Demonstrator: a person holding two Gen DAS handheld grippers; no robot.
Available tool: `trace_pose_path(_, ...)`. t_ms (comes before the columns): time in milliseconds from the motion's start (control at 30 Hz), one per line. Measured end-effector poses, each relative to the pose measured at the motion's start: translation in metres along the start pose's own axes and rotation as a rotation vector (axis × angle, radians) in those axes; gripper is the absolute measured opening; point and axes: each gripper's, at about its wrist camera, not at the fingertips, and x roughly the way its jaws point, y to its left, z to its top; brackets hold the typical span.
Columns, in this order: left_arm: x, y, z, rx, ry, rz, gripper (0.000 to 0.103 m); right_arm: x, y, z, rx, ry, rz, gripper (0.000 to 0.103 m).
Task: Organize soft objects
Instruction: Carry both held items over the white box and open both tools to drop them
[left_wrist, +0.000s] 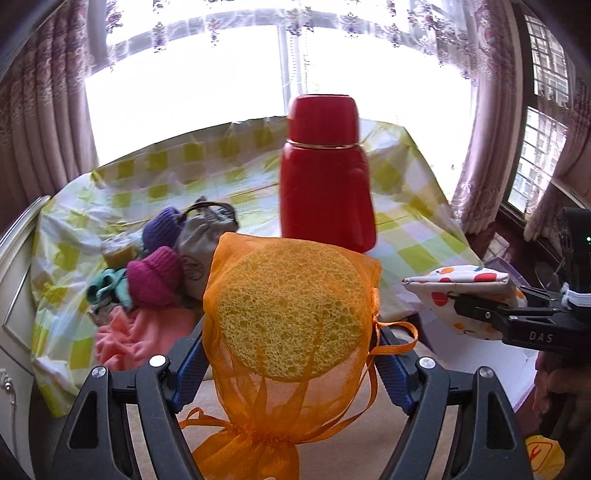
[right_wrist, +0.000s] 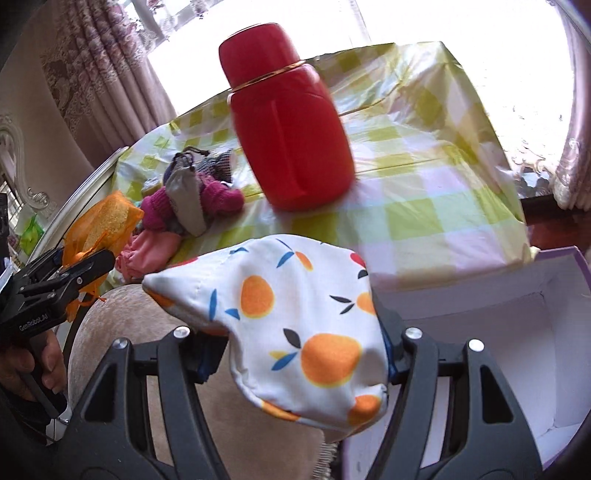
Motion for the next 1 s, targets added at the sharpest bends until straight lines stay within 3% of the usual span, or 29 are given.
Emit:
trace_pose_path(367,0.047,-0.144,0.031,0.163,0.049,-0.338,0.081,-0.065,-0.119,-0.001,0.193,-0.09,-0.34,0.073)
trace_pose_path(433,0.051,-0.164,0.035,0.169,0.05,-0.412,0.087,-0.077,-0.13,-0.001,0.217,-0.113,-0.395,0.076)
trace_pose_path(500,0.056,-0.182,0.038,0.178,0.055,-0.465,0.103,-0.087,-0.14,-0.001,0.243,-0.137,-0.468,0.078)
trace_pose_path(600,0.062,-0.195,0.039,0.175,0.069,-0.477,0.103,-0.098,-0.153,0.001,0.29,-0.152,-0.566,0.084)
trace_pose_path(767,0.059,-0.18,0.035,0.144,0.054,-0.466,0.103,-0.109,-0.161,-0.003,0.31,-0.173,-0.622,0.086)
trace_pose_path(1000,0.058,-0.13,0.032,0.039,0.039,-0.362,0.103,-0.102,-0.139,0.001,0.262,-0.185,-0.584,0.086)
